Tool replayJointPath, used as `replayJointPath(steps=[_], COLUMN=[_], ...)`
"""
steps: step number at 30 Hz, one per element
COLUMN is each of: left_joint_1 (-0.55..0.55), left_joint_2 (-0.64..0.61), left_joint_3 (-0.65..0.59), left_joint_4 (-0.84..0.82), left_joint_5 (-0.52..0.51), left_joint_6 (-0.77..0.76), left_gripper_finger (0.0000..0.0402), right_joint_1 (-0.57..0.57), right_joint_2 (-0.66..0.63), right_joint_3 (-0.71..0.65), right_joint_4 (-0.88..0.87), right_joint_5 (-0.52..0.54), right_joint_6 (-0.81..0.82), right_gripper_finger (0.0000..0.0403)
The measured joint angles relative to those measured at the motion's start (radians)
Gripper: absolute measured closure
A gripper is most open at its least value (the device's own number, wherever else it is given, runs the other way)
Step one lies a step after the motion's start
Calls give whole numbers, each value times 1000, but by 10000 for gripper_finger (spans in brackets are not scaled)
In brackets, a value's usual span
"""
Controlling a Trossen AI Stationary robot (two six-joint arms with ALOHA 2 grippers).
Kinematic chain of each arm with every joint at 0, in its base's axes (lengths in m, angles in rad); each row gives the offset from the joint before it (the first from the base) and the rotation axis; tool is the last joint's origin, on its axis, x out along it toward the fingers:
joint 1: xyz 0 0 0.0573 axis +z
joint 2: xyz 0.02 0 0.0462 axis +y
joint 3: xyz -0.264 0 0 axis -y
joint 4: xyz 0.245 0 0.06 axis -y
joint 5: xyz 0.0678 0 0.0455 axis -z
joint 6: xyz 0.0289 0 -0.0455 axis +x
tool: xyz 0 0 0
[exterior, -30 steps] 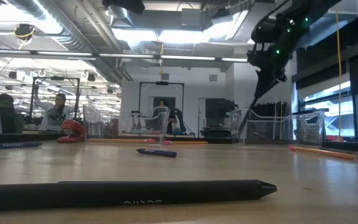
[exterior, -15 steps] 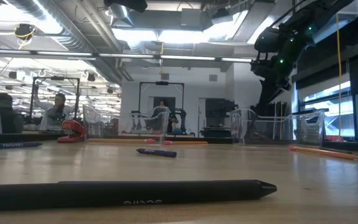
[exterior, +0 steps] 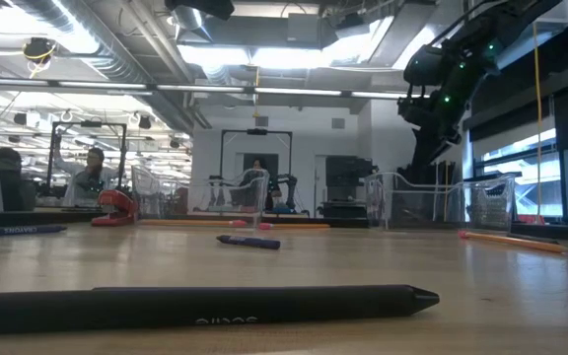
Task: Sort crayons/erasers/pens/pencils in bins
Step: Put the black pen into the top right transparent bin, then put the yellow pencil into the top left transparent bin
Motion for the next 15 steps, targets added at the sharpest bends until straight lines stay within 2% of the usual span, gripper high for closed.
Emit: replayJointPath(steps=[11,15], left_joint_1=[0,0], left_joint_2=[0,0], left_joint_3=[0,0], left_joint_4=[0,0], left_joint_5=[0,0], left_joint_6=[0,0], left_gripper_finger=[305,305], right_joint_1=[0,0], right_joint_2=[0,-2], right_joint_3=[2,66], right_joint_4=[-4,-75], right_joint_5=[3,22], right_joint_6=[3,36], right_gripper_finger=[289,288])
